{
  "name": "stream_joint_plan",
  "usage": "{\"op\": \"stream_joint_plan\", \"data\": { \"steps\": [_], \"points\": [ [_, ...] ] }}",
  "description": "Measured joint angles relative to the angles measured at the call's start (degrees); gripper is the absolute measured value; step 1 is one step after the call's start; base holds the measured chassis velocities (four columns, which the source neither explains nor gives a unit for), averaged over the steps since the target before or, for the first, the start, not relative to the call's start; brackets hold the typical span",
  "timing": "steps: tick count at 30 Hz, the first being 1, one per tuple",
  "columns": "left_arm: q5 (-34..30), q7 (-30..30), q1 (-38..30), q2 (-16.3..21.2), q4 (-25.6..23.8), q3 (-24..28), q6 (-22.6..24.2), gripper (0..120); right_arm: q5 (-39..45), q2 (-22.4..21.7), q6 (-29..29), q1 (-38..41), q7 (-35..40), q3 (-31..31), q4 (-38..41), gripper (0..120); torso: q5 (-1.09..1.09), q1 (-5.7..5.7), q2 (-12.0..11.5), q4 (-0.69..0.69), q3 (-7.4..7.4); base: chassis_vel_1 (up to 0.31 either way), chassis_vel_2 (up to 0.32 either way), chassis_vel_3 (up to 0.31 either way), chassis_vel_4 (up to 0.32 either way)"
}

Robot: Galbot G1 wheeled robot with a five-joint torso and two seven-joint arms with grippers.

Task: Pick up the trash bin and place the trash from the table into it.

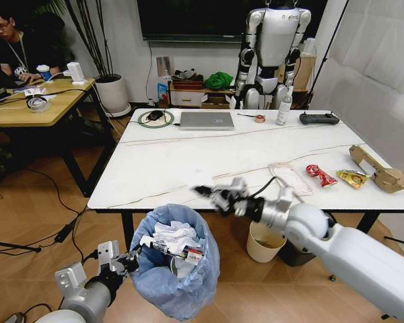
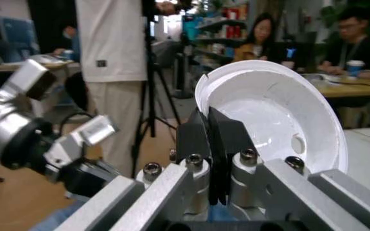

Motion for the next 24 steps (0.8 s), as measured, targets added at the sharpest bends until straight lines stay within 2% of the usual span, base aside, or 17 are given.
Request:
{"op": "stream_joint_plan", "data": {
  "steps": [3, 6, 18, 19, 22, 24],
  "points": [
    [-0.3, -0.2, -0.1, 0.0, 0.1, 0.0, 0.1, 0, 1.7, 2.3, 0.1, 4.2, -4.3, -5.4, -0.7, 0, -0.01, 0.0, 0.0, 0.02, 0.0, 0.0, 0.0, 0.0, 0.0],
    [-0.3, -0.3, -0.3, -0.1, 0.3, 0.0, 0.2, 0, 1.8, 2.5, 0.3, 5.7, -5.9, -7.7, -1.3, 0, -0.01, 0.0, 0.0, 0.0, 0.0, 0.0, 0.0, 0.0, 0.0],
    [-0.4, -0.7, -0.5, -0.8, 0.1, -0.1, 0.4, 0, -0.3, 1.7, 1.3, 6.0, -9.3, -9.5, -2.0, 0, 0.01, 0.0, 0.0, -0.01, 0.0, 0.0, 0.0, 0.0, 0.0],
    [-0.4, -0.8, -0.5, -0.9, 0.1, -0.1, 0.5, 0, -0.8, 1.6, 1.5, 5.9, -9.8, -9.2, -2.2, 7, 0.01, 0.01, 0.0, -0.01, 0.0, 0.0, 0.0, 0.0, 0.0],
    [-0.4, -1.0, -0.5, -0.9, 0.1, -0.1, 0.6, 0, -1.4, 1.4, 1.6, 5.8, -10.2, -8.9, -2.4, 13, 0.01, 0.01, 0.0, 0.0, 0.0, 0.0, 0.0, 0.0, 0.0],
    [-0.4, -1.1, -0.5, -0.9, 0.0, -0.1, 0.6, 0, -2.0, 1.0, 1.8, 5.3, -10.7, -8.4, -2.6, 23, 0.01, 0.01, 0.0, 0.0, 0.0, 0.0, 0.0, 0.0, 0.0]
  ]
}}
